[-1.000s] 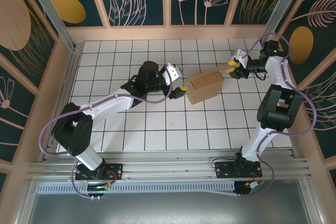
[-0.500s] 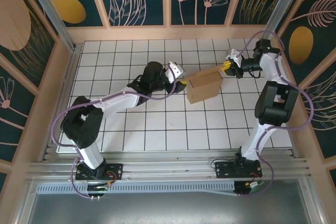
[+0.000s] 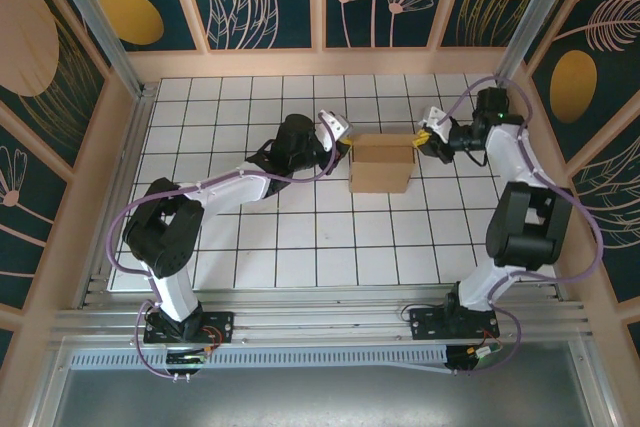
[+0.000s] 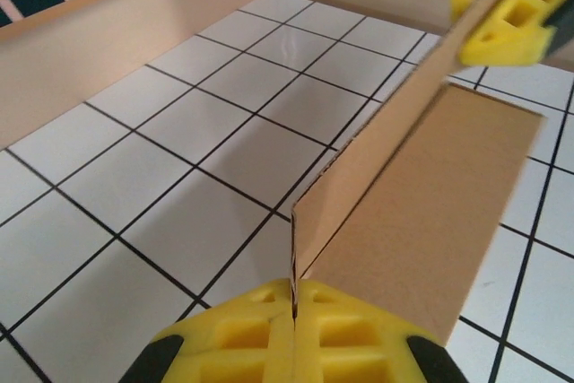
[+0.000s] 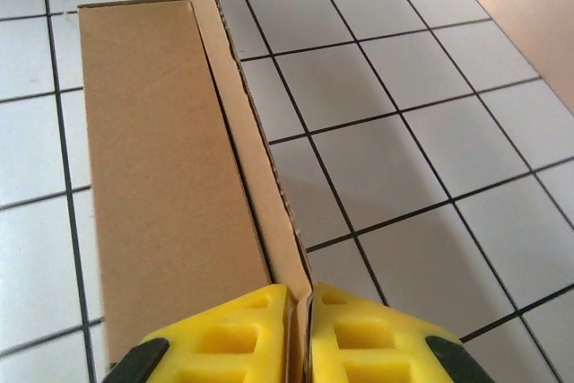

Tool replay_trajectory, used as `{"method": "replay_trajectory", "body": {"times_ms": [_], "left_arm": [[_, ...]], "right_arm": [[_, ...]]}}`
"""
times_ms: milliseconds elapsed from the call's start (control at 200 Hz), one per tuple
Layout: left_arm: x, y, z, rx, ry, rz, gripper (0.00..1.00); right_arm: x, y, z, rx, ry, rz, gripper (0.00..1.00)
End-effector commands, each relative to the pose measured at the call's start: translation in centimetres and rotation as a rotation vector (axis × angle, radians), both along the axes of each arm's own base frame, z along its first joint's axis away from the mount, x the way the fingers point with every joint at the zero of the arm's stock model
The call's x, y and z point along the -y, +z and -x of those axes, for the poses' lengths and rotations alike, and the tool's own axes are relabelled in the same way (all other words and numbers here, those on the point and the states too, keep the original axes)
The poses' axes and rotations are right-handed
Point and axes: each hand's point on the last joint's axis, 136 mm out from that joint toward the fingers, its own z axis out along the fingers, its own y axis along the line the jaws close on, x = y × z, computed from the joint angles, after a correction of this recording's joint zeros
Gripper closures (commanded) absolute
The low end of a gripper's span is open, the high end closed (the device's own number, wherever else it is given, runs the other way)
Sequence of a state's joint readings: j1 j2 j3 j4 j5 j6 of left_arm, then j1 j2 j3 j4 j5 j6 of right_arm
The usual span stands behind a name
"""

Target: Fold the paper box

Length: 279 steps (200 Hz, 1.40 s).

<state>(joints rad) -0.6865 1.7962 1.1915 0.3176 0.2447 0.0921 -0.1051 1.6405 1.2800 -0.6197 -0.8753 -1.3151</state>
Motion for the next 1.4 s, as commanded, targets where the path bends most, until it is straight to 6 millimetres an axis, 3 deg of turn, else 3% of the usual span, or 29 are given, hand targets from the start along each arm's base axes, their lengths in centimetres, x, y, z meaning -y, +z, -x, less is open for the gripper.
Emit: {"method": "replay_trajectory", "body": {"times_ms": [0, 225, 390, 496, 796, 1046, 1151, 1261, 1391], "left_arm": [[0.2, 0.6, -1.1, -0.012, 0.059, 0.031, 1.0], [-0.8, 1.4, -2.3, -0.042, 0.172, 0.044, 1.0], [-0.4, 2.0, -2.5, -0.104, 0.19, 0.107, 1.0], [0.1, 1.2, -2.4, -0.184, 0.192, 0.146, 1.0], [0.8, -2.0, -1.9, -0.362, 0.209, 0.161, 1.0], [0.0, -2.9, -2.1, -0.349, 0.248, 0.118, 1.0], [-0.3, -2.3, -1.9, -0.327, 0.24, 0.113, 1.0], [-0.7, -1.8, -1.8, -0.311, 0.252, 0.104, 1.0], [-1.6, -1.7, -1.8, -0.291, 0.285, 0.072, 1.0]], "right_arm": [[-1.2, 2.6, -1.6, 0.132, -0.164, -0.038, 0.87], [-2.8, 4.2, -0.7, 0.195, -0.462, -0.147, 0.9], [-3.9, 4.8, 0.1, 0.2, -0.584, -0.197, 0.92], [-4.8, 5.2, 0.7, 0.231, -0.6, -0.239, 0.91], [-5.6, 3.3, 1.1, 0.183, -0.589, -0.24, 0.86], [-5.8, 4.9, 1.3, 0.14, -0.614, -0.329, 0.62], [-5.4, 6.3, 1.5, 0.097, -0.664, -0.389, 0.46], [-3.7, 7.3, 1.2, 0.019, -0.808, -0.423, 0.29], [-2.3, 7.3, 1.8, -0.142, -0.892, -0.435, 0.25]]}}
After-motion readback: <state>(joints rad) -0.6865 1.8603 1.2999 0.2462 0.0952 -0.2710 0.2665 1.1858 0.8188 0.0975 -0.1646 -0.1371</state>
